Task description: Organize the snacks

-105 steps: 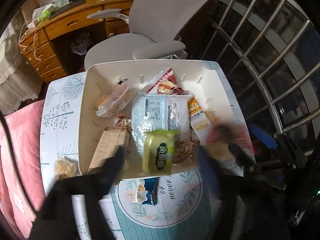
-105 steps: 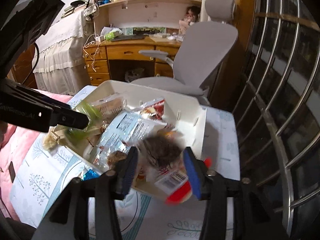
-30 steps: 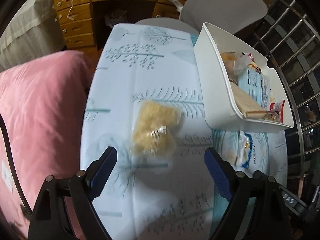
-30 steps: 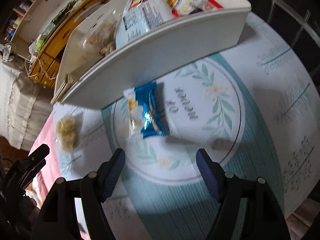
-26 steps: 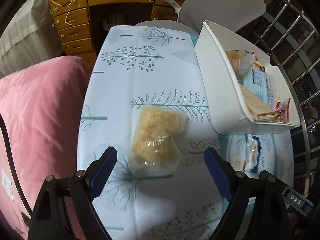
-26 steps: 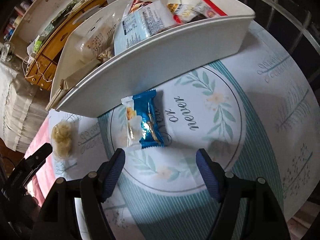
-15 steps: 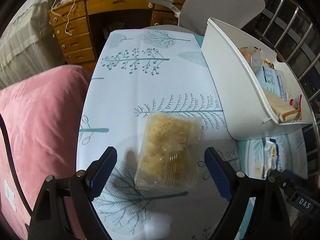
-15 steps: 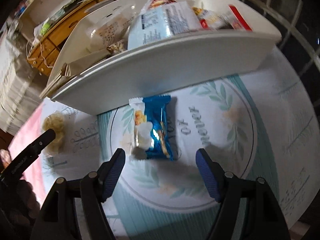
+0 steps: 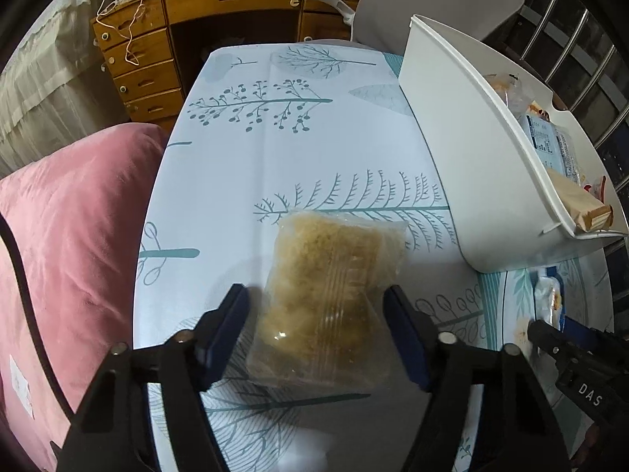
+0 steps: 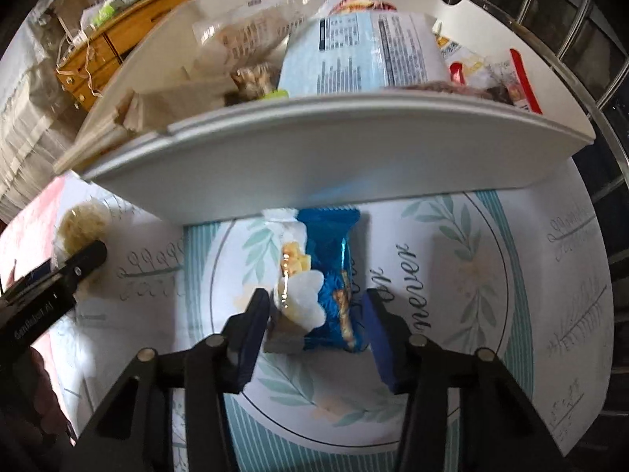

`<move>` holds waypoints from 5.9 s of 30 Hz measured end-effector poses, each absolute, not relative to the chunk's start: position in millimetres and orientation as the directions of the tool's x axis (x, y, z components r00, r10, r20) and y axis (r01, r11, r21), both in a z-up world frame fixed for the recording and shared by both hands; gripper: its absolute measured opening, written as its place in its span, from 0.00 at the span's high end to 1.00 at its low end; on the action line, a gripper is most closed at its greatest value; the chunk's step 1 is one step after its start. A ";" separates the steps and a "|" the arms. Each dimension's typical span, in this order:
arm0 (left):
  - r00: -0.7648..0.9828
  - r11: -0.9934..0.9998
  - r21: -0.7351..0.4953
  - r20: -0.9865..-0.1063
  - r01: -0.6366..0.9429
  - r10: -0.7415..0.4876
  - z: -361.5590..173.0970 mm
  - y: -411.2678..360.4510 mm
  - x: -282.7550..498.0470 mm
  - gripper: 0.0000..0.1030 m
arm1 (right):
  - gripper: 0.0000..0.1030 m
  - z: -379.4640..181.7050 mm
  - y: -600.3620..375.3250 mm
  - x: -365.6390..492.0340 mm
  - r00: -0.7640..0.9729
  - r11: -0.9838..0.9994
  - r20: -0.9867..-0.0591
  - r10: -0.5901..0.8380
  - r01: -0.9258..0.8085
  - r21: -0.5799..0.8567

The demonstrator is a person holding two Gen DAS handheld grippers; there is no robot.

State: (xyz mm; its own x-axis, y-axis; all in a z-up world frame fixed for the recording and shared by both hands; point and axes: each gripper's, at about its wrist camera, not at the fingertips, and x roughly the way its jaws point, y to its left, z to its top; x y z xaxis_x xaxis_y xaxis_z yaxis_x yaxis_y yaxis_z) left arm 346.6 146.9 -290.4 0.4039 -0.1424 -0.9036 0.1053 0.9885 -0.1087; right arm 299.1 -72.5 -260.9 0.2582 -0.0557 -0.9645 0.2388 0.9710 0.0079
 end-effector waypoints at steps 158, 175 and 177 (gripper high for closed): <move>0.568 0.990 0.035 -0.821 0.136 -0.049 -9.4 -35.8 83.9 0.01 | 0.00 -21.5 -197.0 68.3 0.429 0.982 -0.901 0.059 0.136 0.130; 0.574 0.993 0.055 -0.819 0.102 -0.014 -10.8 -36.7 90.4 0.01 | 0.00 -30.2 -205.7 74.2 0.405 0.977 -0.912 0.063 0.161 0.138; 0.571 0.994 0.056 -0.821 0.097 -0.009 -12.1 -36.2 90.9 0.01 | 0.00 -30.7 -206.0 74.6 0.404 0.978 -0.913 0.064 0.159 0.138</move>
